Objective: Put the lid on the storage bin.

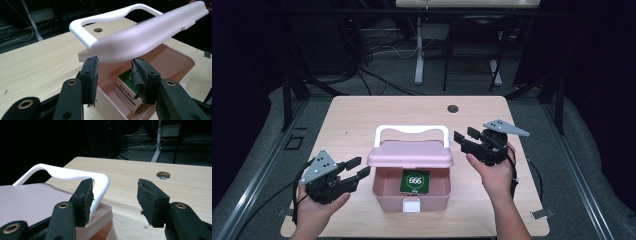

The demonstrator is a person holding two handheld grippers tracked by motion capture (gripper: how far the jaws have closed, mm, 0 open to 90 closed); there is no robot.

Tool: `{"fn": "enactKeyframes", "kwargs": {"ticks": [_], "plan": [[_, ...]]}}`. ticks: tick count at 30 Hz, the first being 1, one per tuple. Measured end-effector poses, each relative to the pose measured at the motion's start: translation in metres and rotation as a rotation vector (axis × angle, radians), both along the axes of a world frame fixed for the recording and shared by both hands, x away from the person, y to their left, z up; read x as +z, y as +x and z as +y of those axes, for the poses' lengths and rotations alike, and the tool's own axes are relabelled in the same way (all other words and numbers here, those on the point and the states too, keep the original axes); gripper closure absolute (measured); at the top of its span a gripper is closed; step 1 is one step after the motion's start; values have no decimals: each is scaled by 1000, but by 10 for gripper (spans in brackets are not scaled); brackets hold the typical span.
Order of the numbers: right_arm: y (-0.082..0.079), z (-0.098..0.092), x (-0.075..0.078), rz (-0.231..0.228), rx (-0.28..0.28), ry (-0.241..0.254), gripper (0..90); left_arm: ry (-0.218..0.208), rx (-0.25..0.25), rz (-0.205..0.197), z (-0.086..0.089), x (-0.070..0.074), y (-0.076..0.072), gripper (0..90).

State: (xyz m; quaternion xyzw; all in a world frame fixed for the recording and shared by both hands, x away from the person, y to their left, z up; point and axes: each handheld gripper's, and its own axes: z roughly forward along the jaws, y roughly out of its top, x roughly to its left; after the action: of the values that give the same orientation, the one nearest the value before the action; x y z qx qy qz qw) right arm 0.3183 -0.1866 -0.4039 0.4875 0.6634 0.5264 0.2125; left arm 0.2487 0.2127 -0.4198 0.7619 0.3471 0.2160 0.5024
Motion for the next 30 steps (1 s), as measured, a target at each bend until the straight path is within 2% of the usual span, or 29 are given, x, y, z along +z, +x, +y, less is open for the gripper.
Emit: {"fn": "enactKeyframes", "kwargs": {"ticks": [9,30], "plan": [[0,0,0,1,1,1,464,8,-12,9,2,-8,-7,567],[2,2,-4,4,6,4,464,-4,-31,27,4,-29,-17,571]]}}
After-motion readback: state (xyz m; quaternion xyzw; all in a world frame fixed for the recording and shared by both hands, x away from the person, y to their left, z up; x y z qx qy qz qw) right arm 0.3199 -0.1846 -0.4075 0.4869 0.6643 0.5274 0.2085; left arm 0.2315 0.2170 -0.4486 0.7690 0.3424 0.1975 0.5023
